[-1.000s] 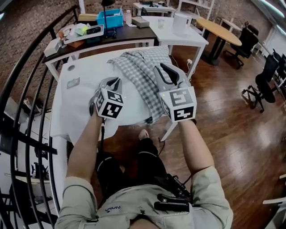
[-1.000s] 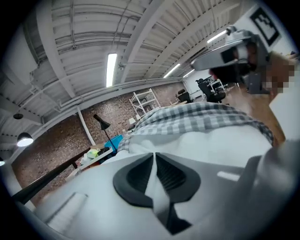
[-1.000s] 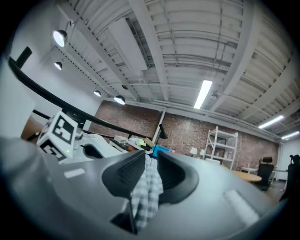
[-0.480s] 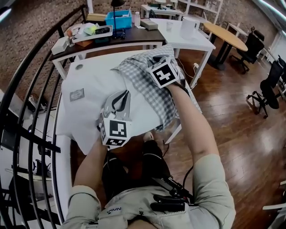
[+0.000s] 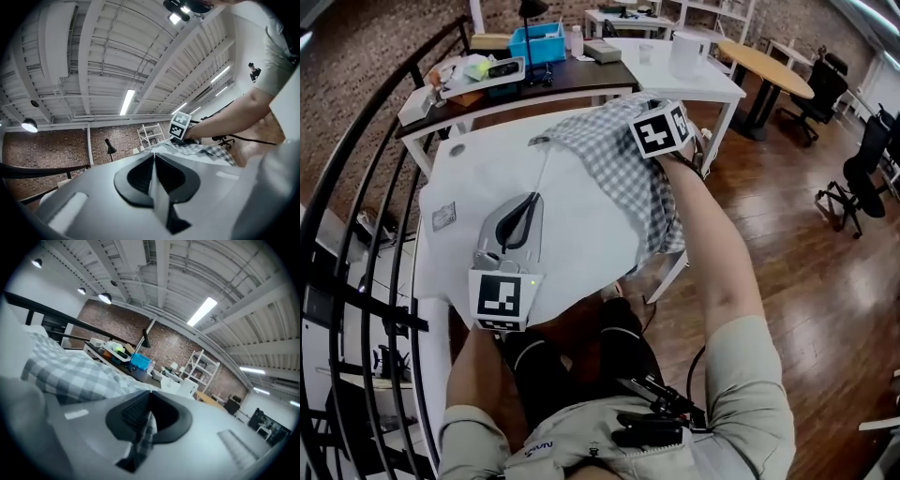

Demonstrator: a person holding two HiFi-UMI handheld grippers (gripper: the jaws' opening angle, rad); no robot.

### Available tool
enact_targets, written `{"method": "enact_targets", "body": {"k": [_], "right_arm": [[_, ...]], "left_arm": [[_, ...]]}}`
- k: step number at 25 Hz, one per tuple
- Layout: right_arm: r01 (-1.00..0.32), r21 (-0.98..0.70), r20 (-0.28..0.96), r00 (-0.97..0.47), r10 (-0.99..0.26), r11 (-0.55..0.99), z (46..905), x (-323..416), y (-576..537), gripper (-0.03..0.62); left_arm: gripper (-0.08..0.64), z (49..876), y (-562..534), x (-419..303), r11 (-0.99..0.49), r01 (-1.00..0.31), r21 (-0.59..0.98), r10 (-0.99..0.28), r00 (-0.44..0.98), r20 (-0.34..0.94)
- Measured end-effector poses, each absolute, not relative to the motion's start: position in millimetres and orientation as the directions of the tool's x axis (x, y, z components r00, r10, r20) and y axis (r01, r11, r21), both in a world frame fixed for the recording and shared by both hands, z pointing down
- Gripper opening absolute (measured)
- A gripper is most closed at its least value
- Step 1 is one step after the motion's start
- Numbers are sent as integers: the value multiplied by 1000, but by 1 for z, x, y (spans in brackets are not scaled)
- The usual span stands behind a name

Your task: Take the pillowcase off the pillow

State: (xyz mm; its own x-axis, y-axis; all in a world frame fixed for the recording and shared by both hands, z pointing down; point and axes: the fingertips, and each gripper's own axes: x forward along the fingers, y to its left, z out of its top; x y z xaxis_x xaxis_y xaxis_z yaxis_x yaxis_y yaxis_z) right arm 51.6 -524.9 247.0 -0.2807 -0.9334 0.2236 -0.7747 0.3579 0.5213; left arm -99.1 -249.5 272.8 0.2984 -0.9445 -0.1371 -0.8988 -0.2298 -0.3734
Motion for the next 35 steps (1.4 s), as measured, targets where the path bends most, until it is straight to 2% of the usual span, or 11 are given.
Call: {"method": "enact_targets", "body": {"k": [7,9,12,13,16,21,26,28,31,33,35], "right_arm": [[-827,502,256,-136,-957,252,286,103,-556,9],[-854,448,290,-140,-947,264,301,114,-559,10],[-879,337,333,-224,-916,338,322,111,-553,13],[-877,306,316,-274,-908,371,320,107,-549,26],[-869,238,209,-391,-896,434,291,103,-525,117],[-860,176,68,-474,-878,478,275,123,-440,117],[-868,63,27,-492,-870,493,320,148,-351,117],[-877,28,39,-479,-877,480,341,155,-328,117],[-875,61,132,-470,-873,481,387,150,-307,136],[-861,102,207,-471,-857,498,415,140,-304,144],[-849,162,259,-455,-852,502,431,134,-309,144]], "left_arm": [[12,287,-258,-109,-237,-899,-367,-955,285,-81],[12,295,-266,-110,-238,-898,-371,-959,277,-57],[14,309,-284,-117,-238,-893,-381,-965,261,-9],[15,311,-290,-117,-234,-885,-403,-967,255,2],[40,304,-304,-111,-201,-845,-496,-972,233,-3],[114,282,-278,-87,-184,-804,-565,-962,265,-64],[168,322,-217,-16,-366,-747,-554,-911,409,50],[200,355,-220,-10,-358,-715,-600,-925,361,123],[202,389,-239,-19,-333,-680,-653,-942,273,197],[191,396,-247,-24,-309,-663,-682,-951,233,204],[141,394,-252,-26,-281,-661,-696,-960,206,192]]}}
